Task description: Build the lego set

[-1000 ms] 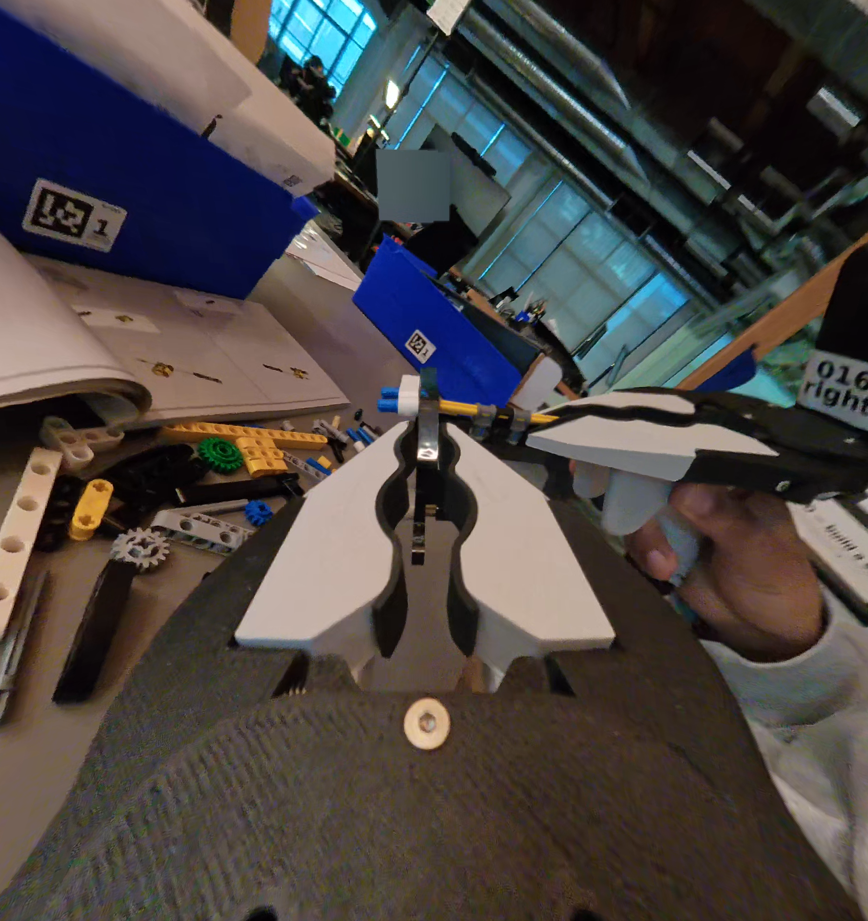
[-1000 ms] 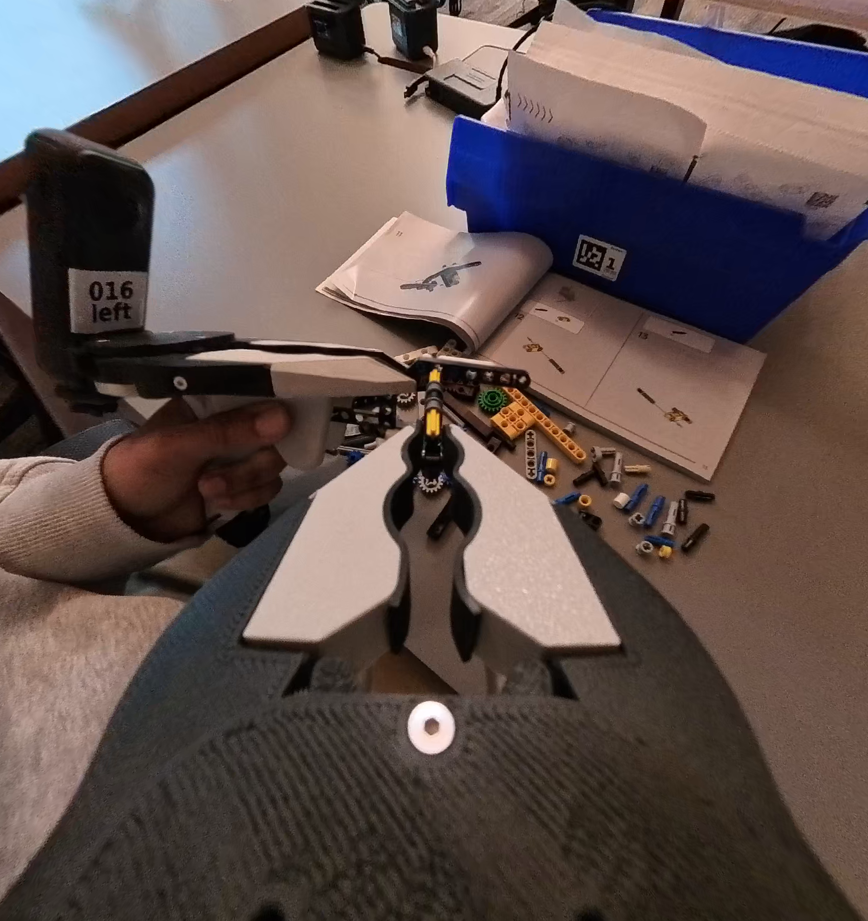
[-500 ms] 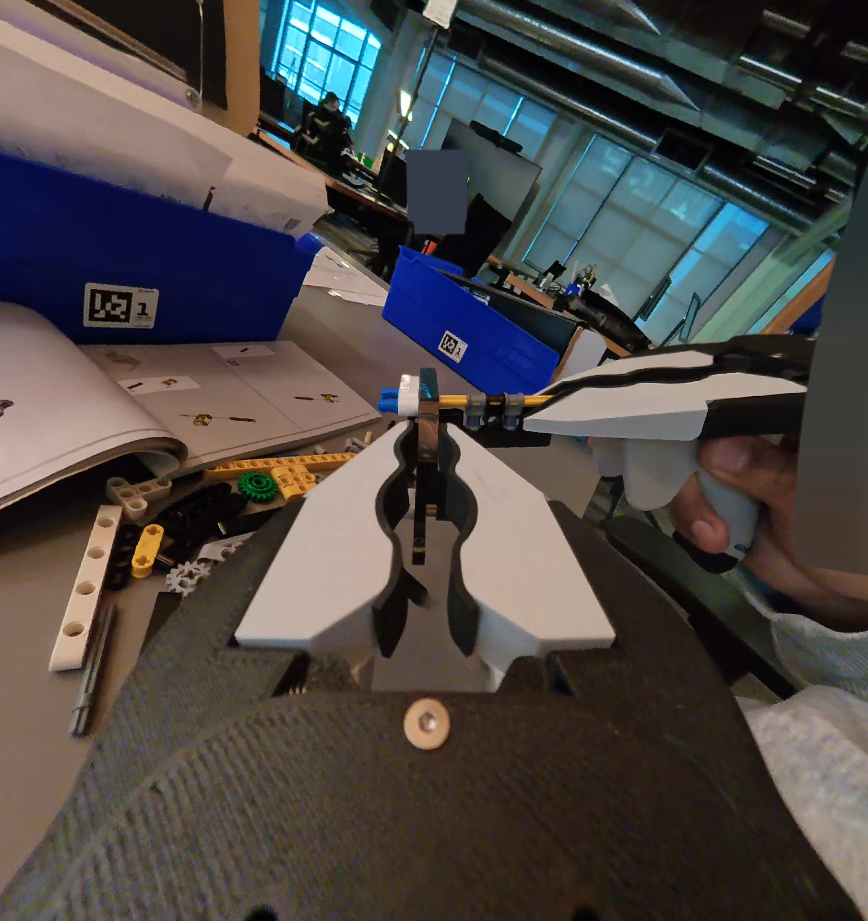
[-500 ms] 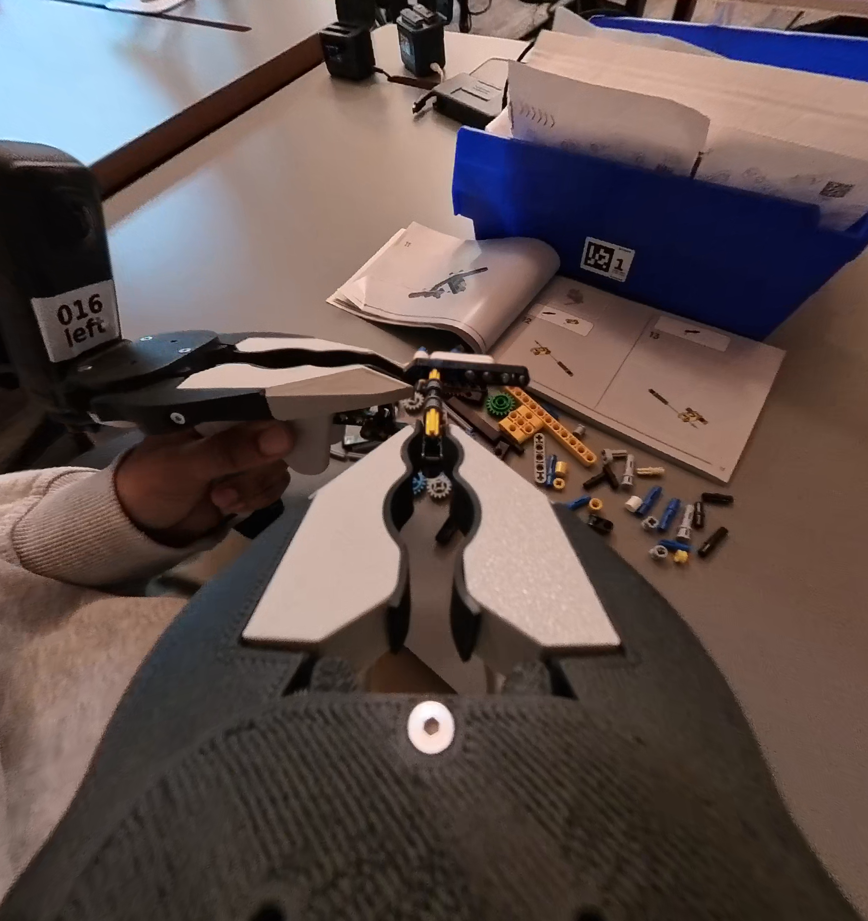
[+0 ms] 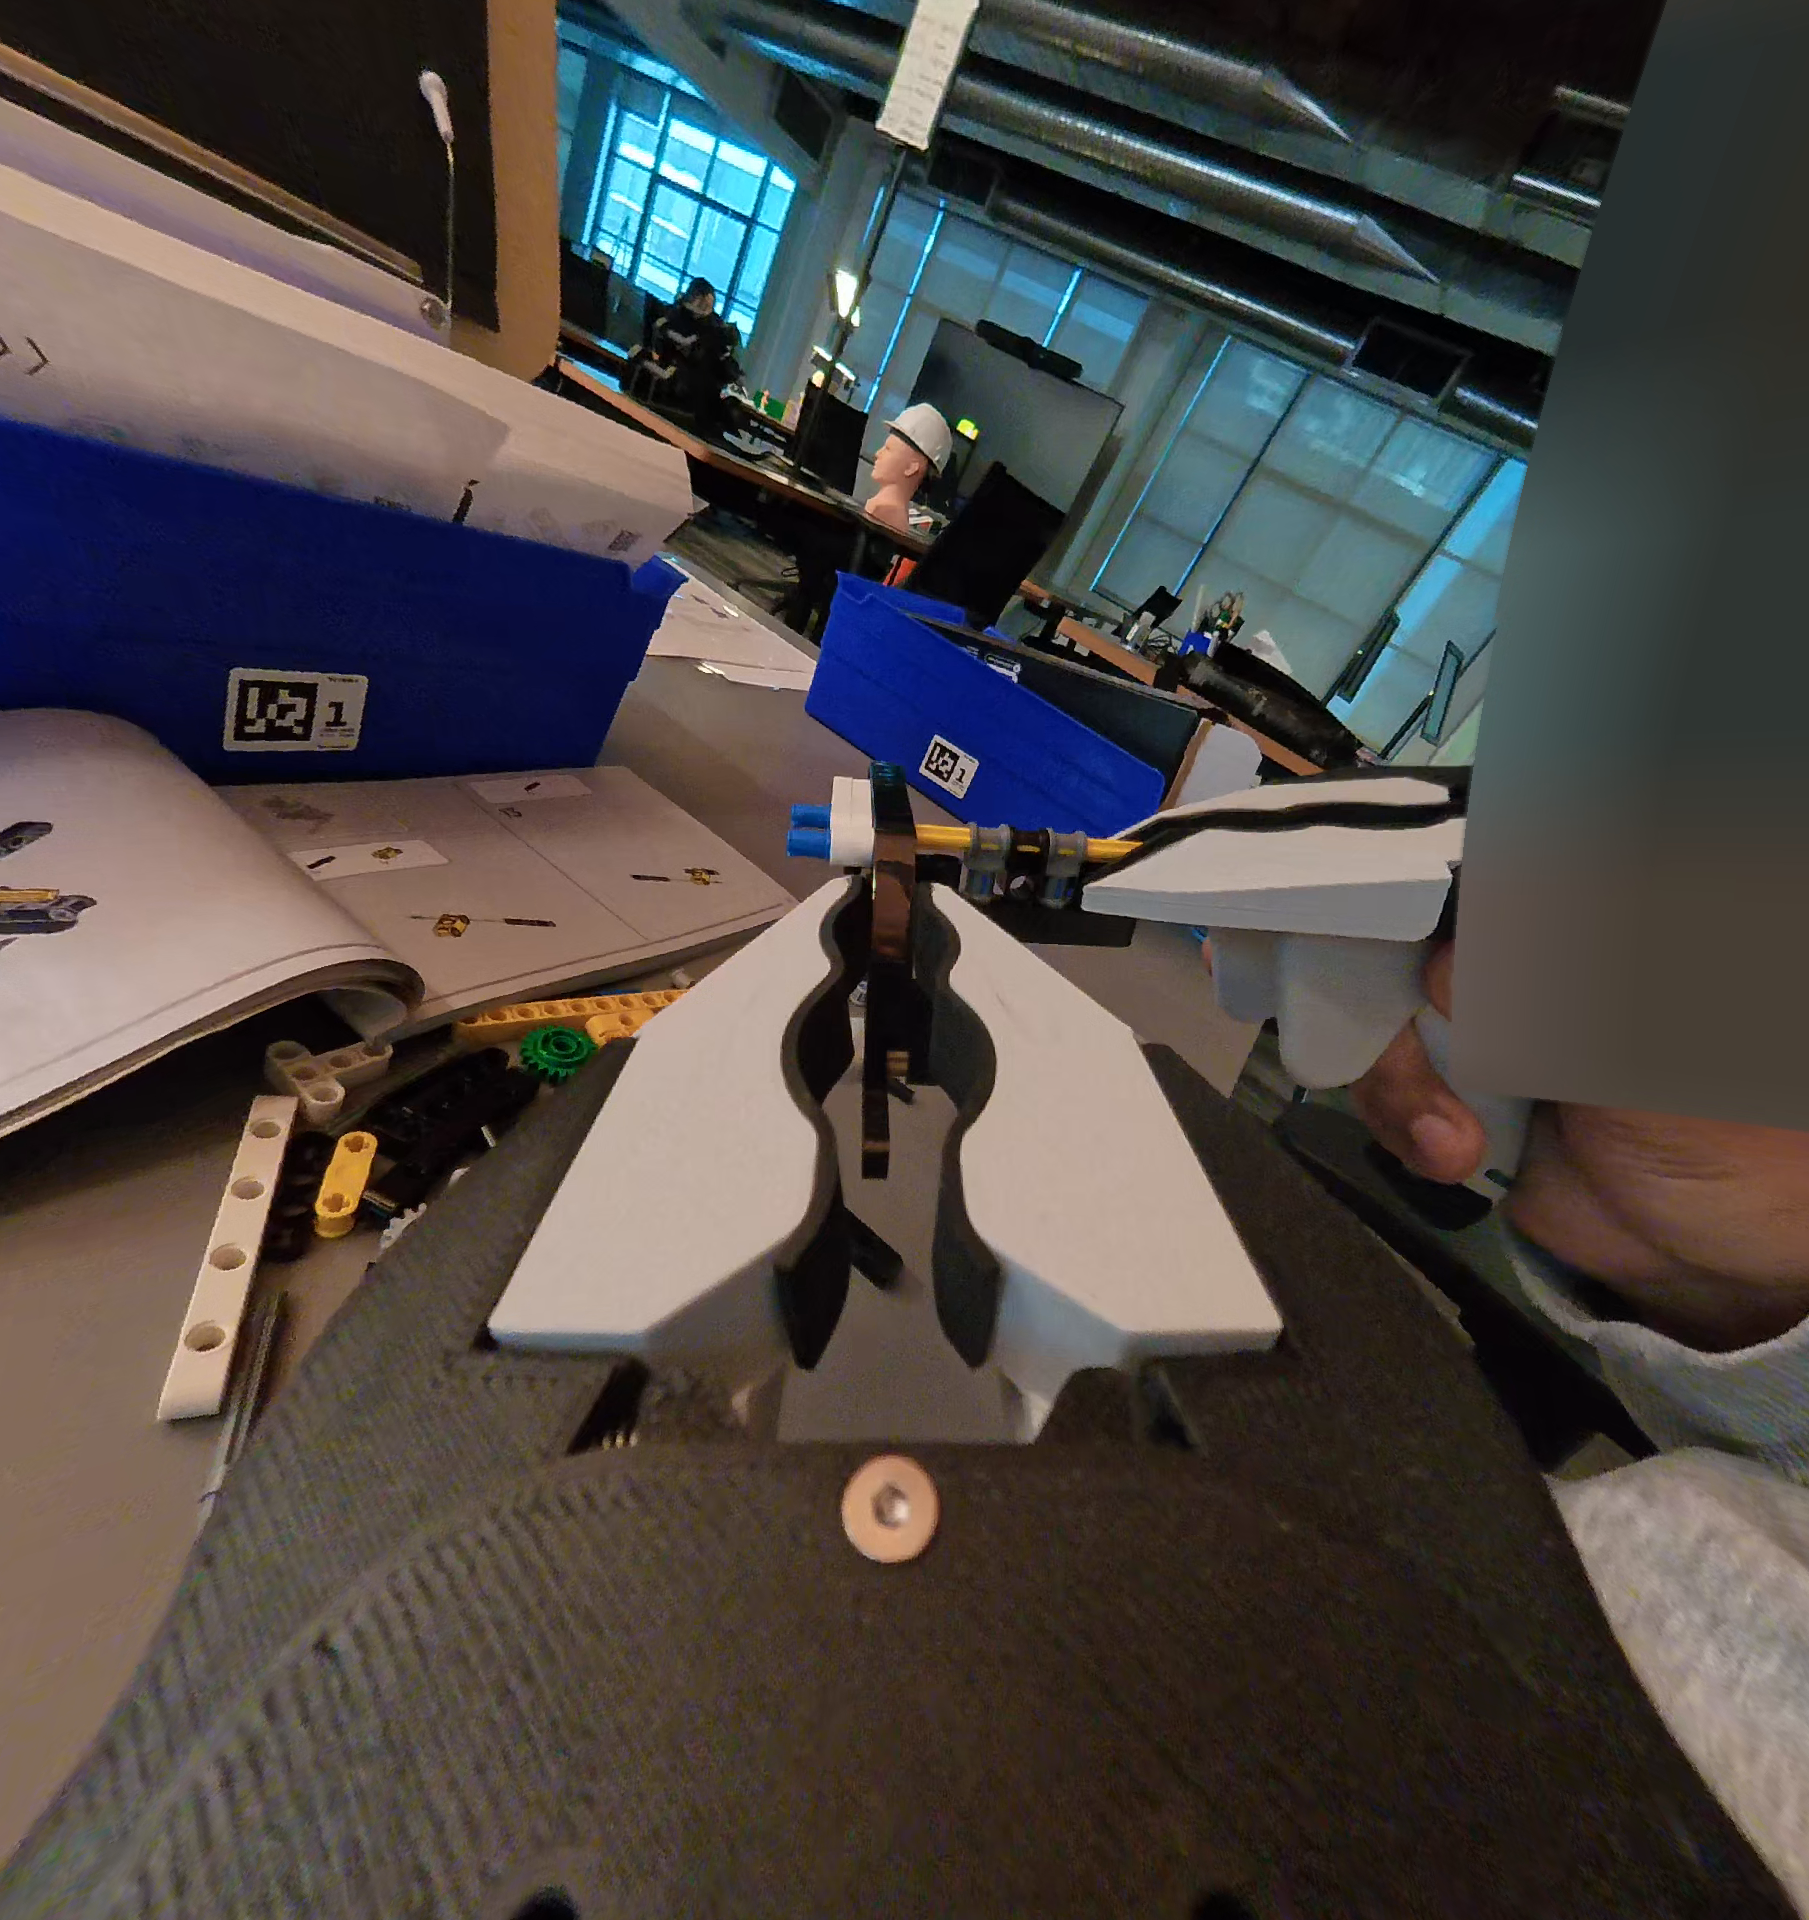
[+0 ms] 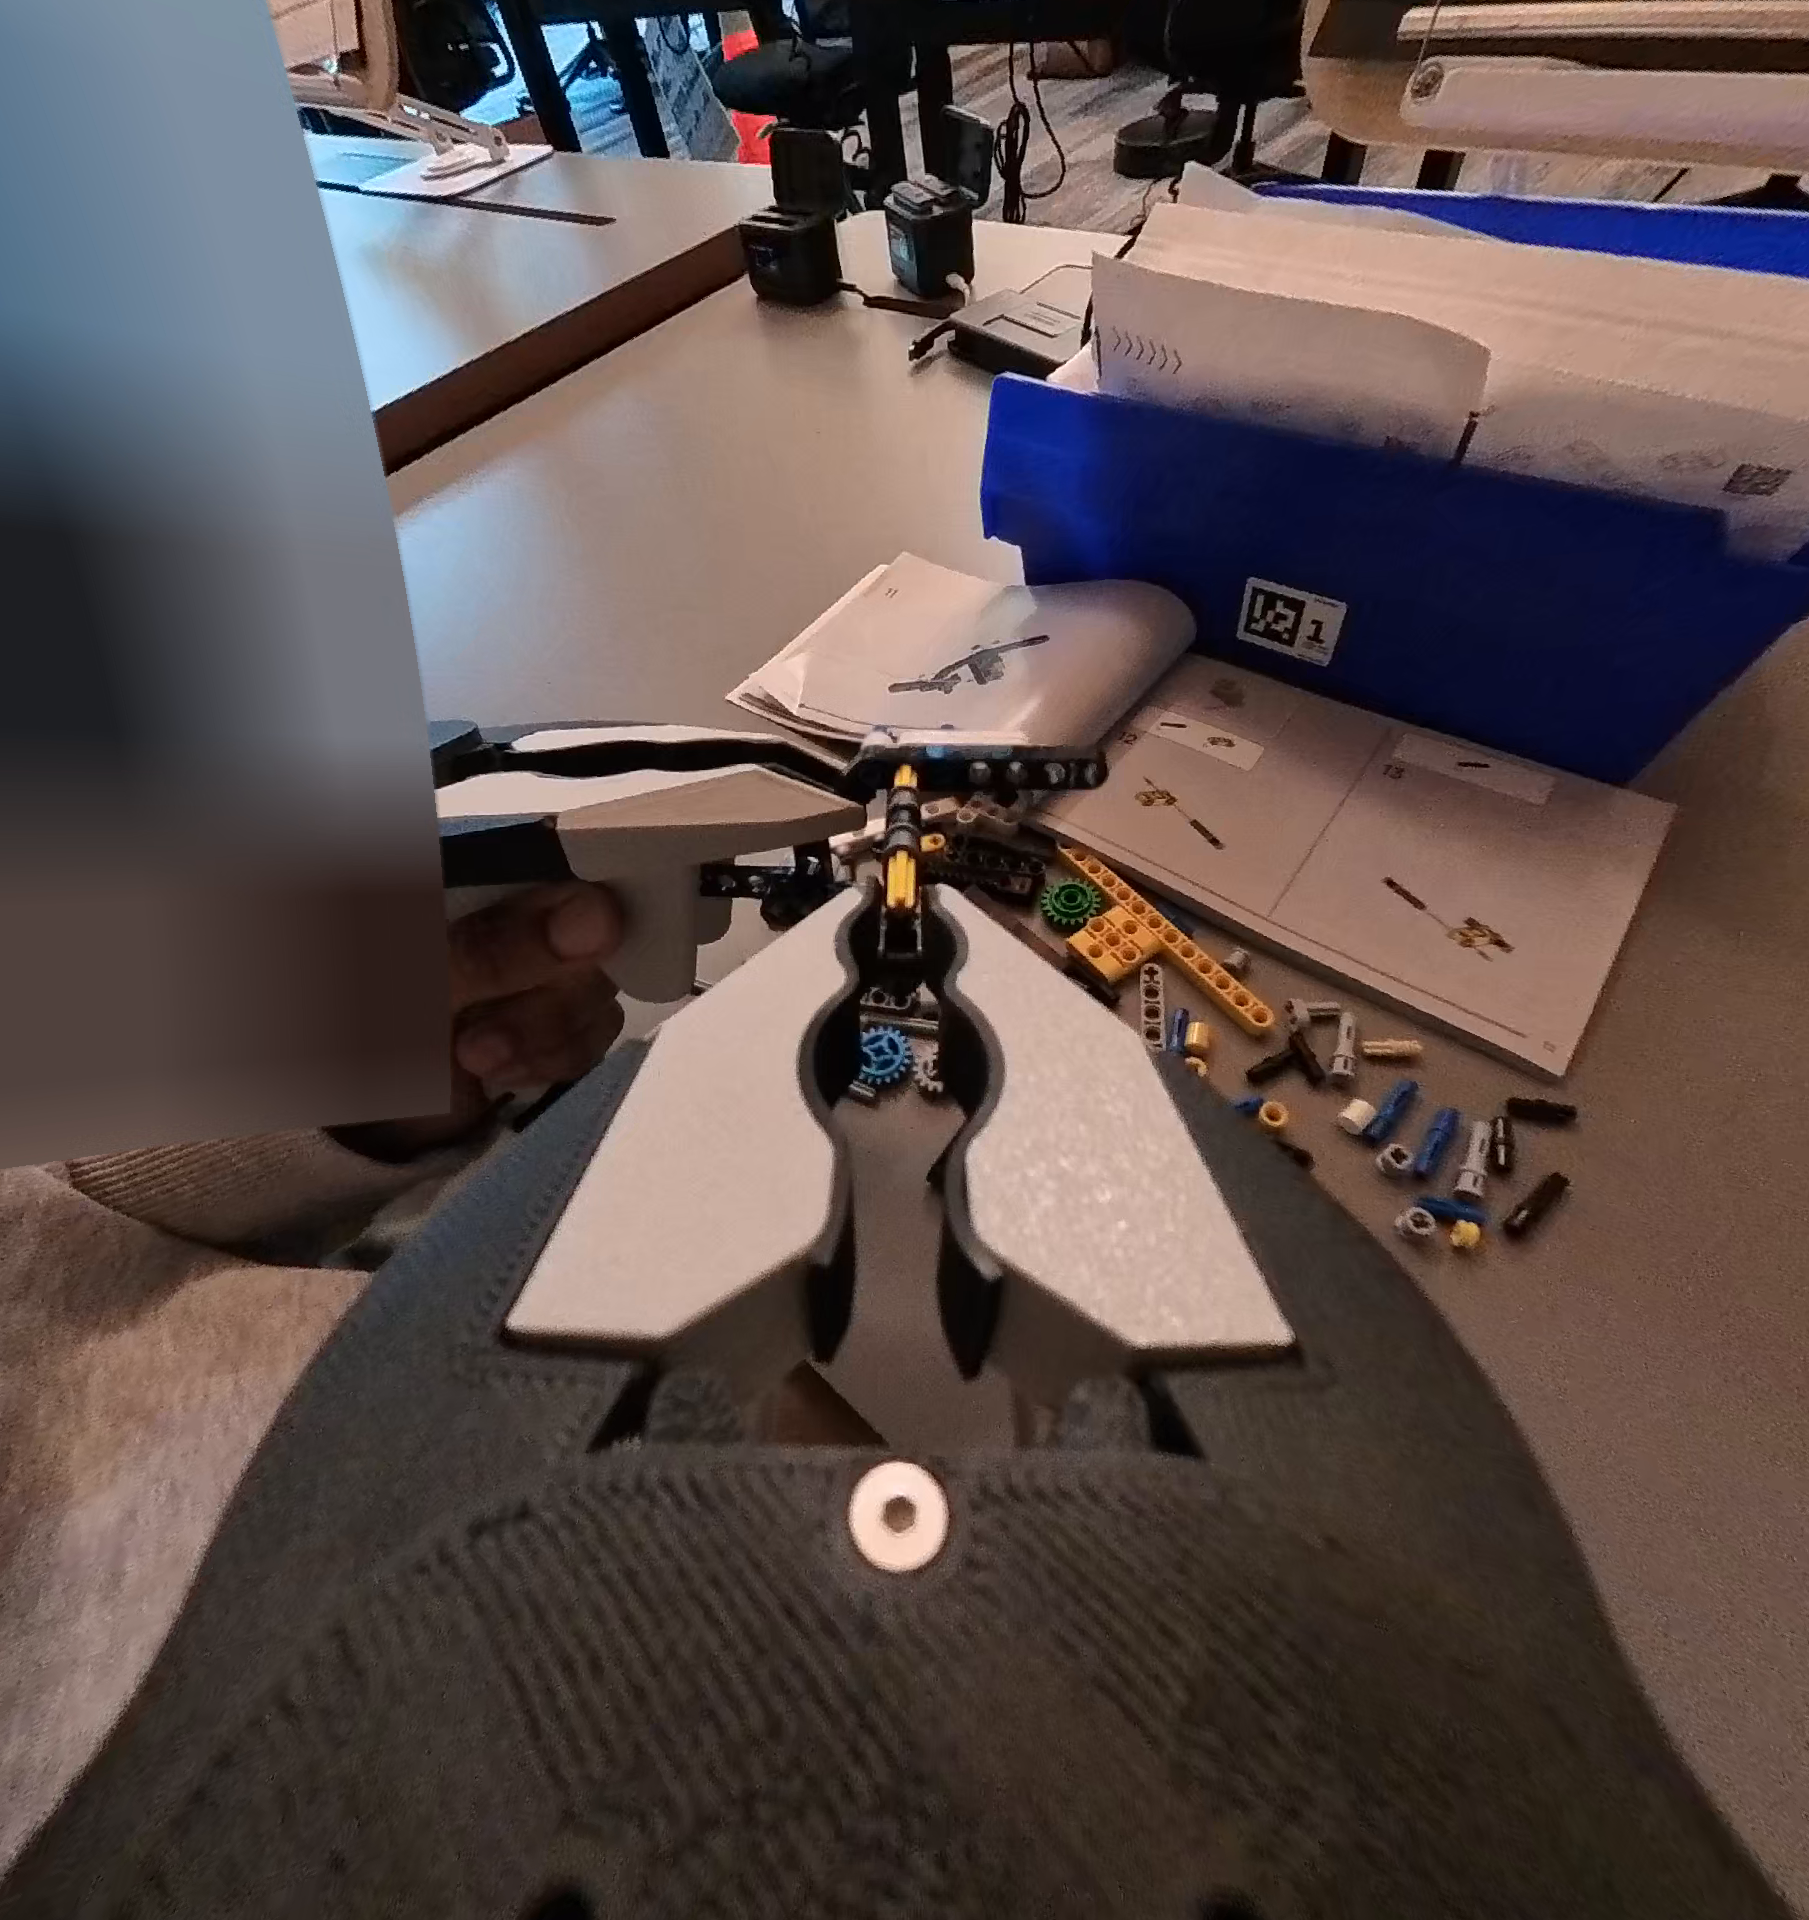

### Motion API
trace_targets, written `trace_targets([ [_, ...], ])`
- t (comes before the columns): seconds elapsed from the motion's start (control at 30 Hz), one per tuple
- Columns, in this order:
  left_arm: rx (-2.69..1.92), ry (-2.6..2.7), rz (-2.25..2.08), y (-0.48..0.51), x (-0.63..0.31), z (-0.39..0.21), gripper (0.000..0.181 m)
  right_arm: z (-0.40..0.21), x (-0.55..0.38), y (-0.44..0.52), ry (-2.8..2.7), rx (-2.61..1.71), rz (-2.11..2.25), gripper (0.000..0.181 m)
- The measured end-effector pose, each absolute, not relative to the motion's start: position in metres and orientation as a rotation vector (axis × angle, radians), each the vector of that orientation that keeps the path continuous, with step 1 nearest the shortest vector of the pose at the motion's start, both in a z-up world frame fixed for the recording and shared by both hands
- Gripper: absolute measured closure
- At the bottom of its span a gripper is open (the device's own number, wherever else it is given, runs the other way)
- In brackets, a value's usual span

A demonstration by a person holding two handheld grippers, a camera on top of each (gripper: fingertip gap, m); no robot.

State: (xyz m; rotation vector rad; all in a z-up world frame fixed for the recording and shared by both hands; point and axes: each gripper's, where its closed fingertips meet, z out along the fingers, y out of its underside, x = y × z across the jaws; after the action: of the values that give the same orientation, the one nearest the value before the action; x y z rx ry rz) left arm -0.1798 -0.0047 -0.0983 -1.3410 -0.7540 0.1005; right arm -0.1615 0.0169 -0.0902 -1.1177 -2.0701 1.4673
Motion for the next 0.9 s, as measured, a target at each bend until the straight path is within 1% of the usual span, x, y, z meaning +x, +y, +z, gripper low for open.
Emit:
trace_targets([
  [0.9,-1.456,-0.689,0.158,-0.0002,-0.1761,-0.1037,0.176,-0.0968,-0.1594,0.0179,-2.088,-1.091,1.469,0.176],
])
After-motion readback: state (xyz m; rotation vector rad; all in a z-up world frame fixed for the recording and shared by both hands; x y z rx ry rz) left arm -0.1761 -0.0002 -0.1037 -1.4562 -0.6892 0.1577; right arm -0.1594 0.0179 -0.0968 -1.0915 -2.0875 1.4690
